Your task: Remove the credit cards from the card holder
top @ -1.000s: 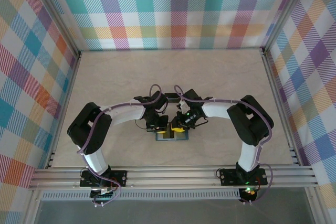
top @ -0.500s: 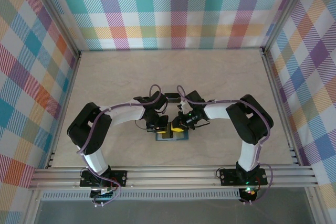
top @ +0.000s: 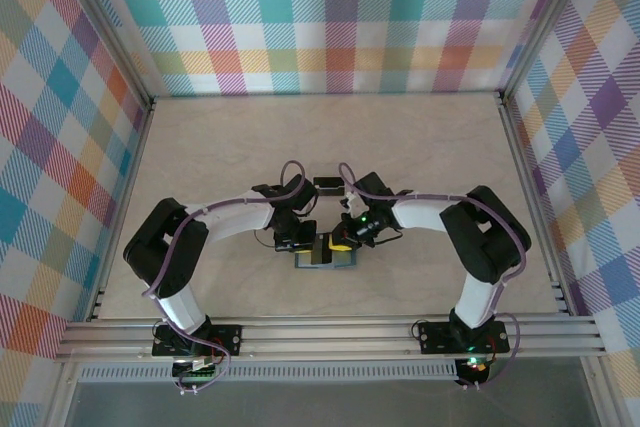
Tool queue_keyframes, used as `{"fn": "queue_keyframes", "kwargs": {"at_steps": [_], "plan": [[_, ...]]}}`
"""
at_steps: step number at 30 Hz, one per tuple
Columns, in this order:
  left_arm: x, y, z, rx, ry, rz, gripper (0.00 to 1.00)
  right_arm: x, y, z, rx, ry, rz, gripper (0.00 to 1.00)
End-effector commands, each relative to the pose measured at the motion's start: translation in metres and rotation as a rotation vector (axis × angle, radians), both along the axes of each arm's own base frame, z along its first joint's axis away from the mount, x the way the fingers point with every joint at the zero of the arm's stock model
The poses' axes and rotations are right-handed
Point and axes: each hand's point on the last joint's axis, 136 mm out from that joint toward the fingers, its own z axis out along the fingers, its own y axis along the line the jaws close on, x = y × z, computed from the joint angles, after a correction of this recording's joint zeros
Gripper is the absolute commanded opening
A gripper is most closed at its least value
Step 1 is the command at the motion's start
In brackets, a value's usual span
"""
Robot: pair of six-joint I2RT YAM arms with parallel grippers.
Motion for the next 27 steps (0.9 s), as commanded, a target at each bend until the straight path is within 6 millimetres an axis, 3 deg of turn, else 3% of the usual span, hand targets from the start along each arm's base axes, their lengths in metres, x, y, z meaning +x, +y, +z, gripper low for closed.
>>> {"fn": "queue_keyframes", "kwargs": {"at_steps": [1,11,18,23,27], "plan": [[-0.011,0.010,-0.010,0.046,0.039,-0.005,0.03,-0.006,-0.020,-0.001,-0.118,0.004,0.014,0.00],[-0.011,0.007,-0.011,0.019,0.038,0.010,0.03,-0.008,-0.047,0.015,-0.266,-0.028,-0.006,0.00],[-0.009,-0.001,-0.012,-0.009,0.043,0.005,0.03,-0.004,-0.026,0.025,-0.144,-0.018,-0.011,0.01],[-0.010,-0.002,-0.014,-0.018,0.053,0.004,0.03,0.002,-0.014,0.027,-0.076,-0.009,-0.044,0.11],[-0.010,-0.003,-0.016,-0.025,0.055,0.006,0.03,0.001,-0.013,0.025,-0.069,0.000,-0.057,0.13]]}}
